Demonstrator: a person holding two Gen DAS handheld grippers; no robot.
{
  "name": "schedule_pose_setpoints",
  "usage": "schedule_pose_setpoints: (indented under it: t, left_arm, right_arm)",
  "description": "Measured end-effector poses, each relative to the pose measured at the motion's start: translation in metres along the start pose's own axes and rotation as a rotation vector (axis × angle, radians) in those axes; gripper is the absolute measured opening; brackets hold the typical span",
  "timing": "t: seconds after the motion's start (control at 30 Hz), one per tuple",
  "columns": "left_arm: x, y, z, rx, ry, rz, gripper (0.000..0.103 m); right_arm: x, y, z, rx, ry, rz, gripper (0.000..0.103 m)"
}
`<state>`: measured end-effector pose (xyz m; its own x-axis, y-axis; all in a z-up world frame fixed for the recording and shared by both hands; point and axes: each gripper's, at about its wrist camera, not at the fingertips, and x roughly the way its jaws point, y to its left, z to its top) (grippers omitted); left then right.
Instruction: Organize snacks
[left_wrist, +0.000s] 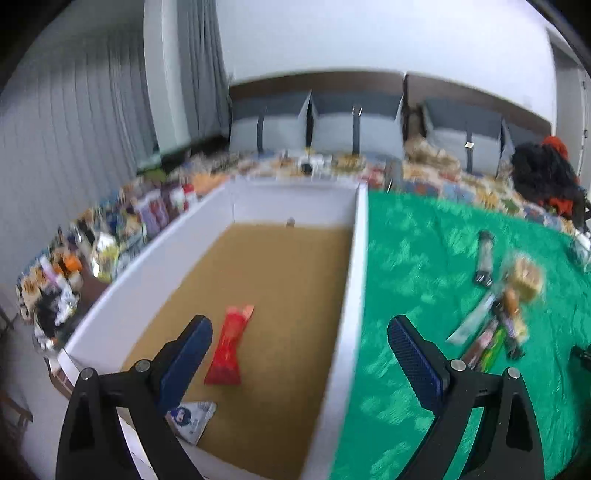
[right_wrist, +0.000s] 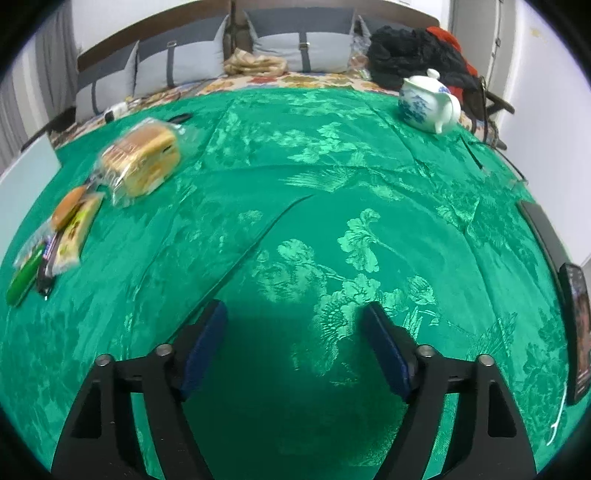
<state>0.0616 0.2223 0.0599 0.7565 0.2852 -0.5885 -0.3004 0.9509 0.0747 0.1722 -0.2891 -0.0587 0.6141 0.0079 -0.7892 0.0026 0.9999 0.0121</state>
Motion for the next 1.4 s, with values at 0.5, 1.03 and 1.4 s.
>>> schedule_pose_setpoints:
  t: [0.5,1.03,1.4]
  left_arm:
    - [0.038,-0.161,-0.079,0.100,0.271,-0.329,0.102]
    - [0.083,-0.196,-0.102,0.195,0.320,-0.303,0.103]
    - [0.083,-0.193,-0.102,0.184,0.276,-0.302,0.103]
  right_arm:
    - [0.002,0.001,0.000,0.006,0.007,0.000,0.089]
    - [0.002,0.001,0.000,0.006,0.007,-0.001,0.090]
    - [0.003,0.001,0.000,0.007,0.007,-0.001,0.090]
